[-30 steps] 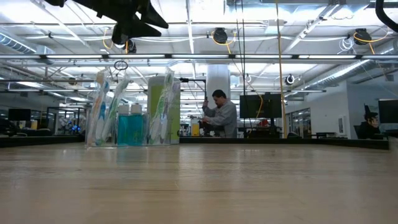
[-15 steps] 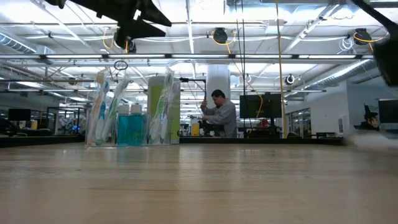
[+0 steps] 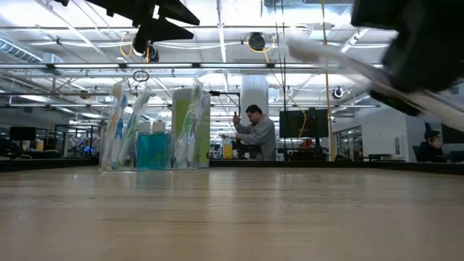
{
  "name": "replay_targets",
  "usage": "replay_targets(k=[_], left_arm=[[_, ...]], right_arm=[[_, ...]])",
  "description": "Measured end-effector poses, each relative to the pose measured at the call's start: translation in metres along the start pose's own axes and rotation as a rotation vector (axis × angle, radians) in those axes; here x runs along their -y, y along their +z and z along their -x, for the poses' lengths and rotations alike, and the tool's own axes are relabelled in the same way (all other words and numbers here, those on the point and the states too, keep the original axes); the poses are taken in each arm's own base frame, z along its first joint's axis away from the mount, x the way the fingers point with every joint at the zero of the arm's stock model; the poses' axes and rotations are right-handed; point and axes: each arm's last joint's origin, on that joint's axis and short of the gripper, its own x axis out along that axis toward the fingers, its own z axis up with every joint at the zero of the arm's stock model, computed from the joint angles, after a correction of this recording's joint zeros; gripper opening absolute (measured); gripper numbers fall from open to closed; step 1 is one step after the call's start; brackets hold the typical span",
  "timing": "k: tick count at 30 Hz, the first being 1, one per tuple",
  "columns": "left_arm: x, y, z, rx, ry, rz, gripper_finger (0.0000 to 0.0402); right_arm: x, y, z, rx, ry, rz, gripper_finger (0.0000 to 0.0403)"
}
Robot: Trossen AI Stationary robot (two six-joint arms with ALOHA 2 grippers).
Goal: Pick & Place toothbrushing station
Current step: Put the purple toothbrush into the transparent organizer
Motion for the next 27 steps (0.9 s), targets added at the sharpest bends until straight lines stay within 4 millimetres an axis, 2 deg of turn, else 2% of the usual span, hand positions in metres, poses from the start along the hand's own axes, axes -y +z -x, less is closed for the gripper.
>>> replay_targets(k=[8,11,19,23,27], left_arm=[[0.009,-0.007,0.004,-0.056,-0.083,-0.048,0.0166],[0.013,-0.008,0.006,-0.085,-0.159,-0.048,0.0166],[0.022,-0.013,0.010,-0.144,-0.282,-0.057,0.0166],[0.024,-0.013,0.011,-0.140,-0.293,-0.066,0.0166],[0.025,-0.013,0.011,-0.129,-0.299,-0.070,0.0166]], right_arm=[[0.013,0.033,-0.002,0.097,0.092,0.421,0.0019],[0.022,0.047,0.001,0.123,0.122,0.513,0.0020],[0.048,0.093,0.036,0.292,0.073,0.667,0.0019],[0.060,0.117,0.054,0.441,0.012,0.729,0.0019],[0.071,0.138,0.064,0.602,-0.031,0.742,0.0019]])
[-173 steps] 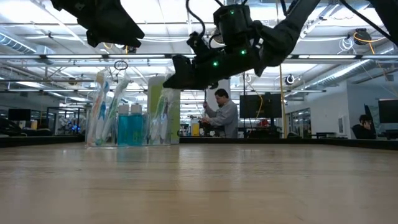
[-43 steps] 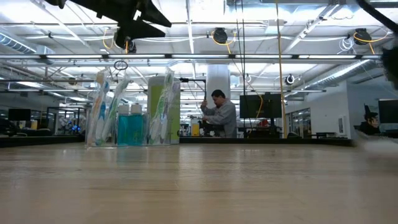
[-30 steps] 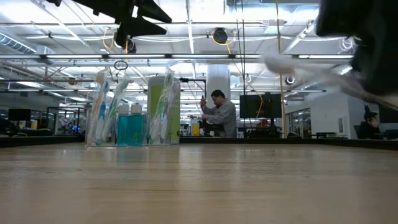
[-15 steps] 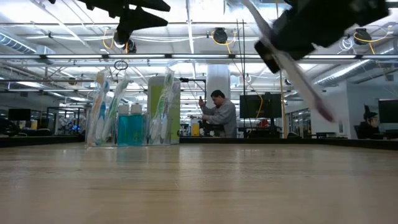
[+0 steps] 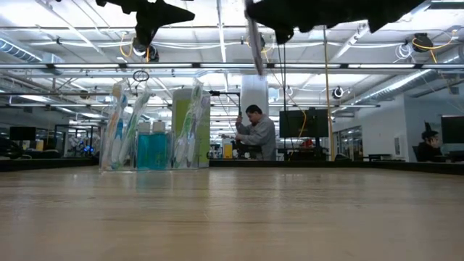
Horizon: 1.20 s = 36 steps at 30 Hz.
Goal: Pick & Place toothbrushing station
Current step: Put the purple toothbrush into the transparent organizer
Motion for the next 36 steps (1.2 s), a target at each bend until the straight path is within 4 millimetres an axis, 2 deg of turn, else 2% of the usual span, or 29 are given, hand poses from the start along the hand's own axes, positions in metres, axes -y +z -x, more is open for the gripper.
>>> replay_targets(k=[6,10,15,22,31,36], left_arm=[[0.000,-0.002,-0.009,0.027,0.028,-0.069,0.0166],[0.001,-0.009,-0.023,0.031,0.029,-0.127,0.0166],[0.002,-0.013,-0.037,0.076,0.021,-0.183,0.0166],[0.000,-0.007,-0.040,0.158,0.022,-0.238,0.0166],[-0.005,0.001,-0.041,0.226,0.029,-0.215,0.0166],[-0.006,0.003,-0.041,0.234,0.012,-0.215,0.0166]], right_arm=[[0.018,-0.005,-0.012,0.096,-0.065,-0.040,0.0019],[0.021,-0.008,-0.018,0.158,-0.076,-0.063,0.0018],[0.024,-0.011,-0.020,0.154,-0.085,-0.064,0.0018],[0.025,-0.011,-0.020,0.151,-0.085,-0.091,0.0018],[0.025,-0.011,-0.020,0.156,-0.089,-0.093,0.0018],[0.027,-0.016,-0.024,0.146,-0.174,-0.133,0.0018]])
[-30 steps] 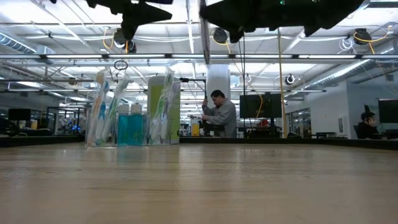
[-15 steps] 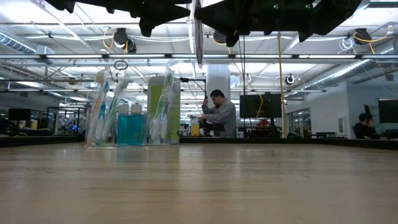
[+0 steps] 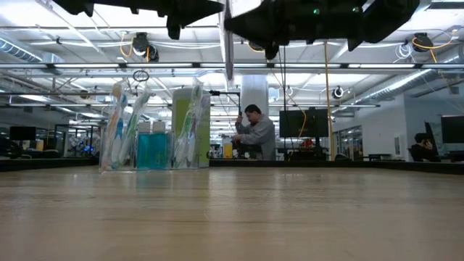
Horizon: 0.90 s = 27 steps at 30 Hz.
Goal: Pick & Place toothbrushing station
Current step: Put the purple toothbrush into the transparent organizer
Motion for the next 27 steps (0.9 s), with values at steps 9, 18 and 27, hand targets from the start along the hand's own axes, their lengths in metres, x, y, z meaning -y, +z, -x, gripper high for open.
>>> replay_targets(k=[9,18,27], left_arm=[[-0.004,0.000,-0.001,0.003,0.014,-0.004,0.0166],[-0.006,-0.003,-0.001,-0.030,0.025,-0.009,0.0165],[-0.007,-0.004,-0.001,-0.044,0.028,-0.018,0.0116]], right_arm=[[0.000,-0.009,-0.015,0.011,-0.010,-0.005,0.0018],[0.004,-0.017,-0.025,0.003,-0.020,-0.023,0.0018],[0.005,-0.017,-0.025,0.007,-0.024,-0.026,0.0020]])
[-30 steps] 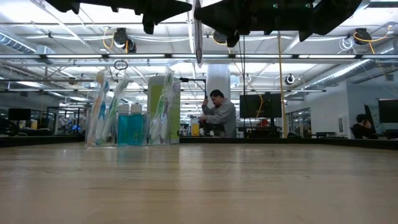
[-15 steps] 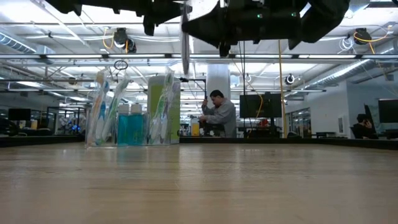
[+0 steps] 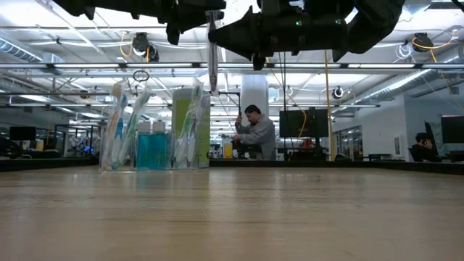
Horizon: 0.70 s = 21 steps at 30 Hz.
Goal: Pick & Place toothbrushing station
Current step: Put the purple toothbrush into the transparent organizer
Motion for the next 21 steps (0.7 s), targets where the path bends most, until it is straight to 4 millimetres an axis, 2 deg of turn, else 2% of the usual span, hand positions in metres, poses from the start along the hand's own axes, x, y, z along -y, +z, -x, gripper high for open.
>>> replay_targets(k=[9,12,17,21], left_arm=[[-0.0005,-0.0001,0.0000,0.000,0.019,0.000,0.0015],[-0.0006,-0.0002,0.0000,-0.001,0.020,0.005,0.0013],[-0.0013,-0.0017,0.0001,-0.014,0.045,0.031,0.0041],[-0.0027,-0.0046,0.0003,-0.042,0.090,0.042,0.0023]], right_arm=[[0.0000,-0.0002,0.0000,-0.003,0.000,0.000,0.0021],[0.0000,-0.0003,0.0001,-0.005,0.000,0.004,0.0021],[0.0000,-0.0006,0.0001,-0.008,0.000,0.015,0.0022],[0.0003,-0.0022,0.0001,-0.023,-0.006,0.015,0.0030]])
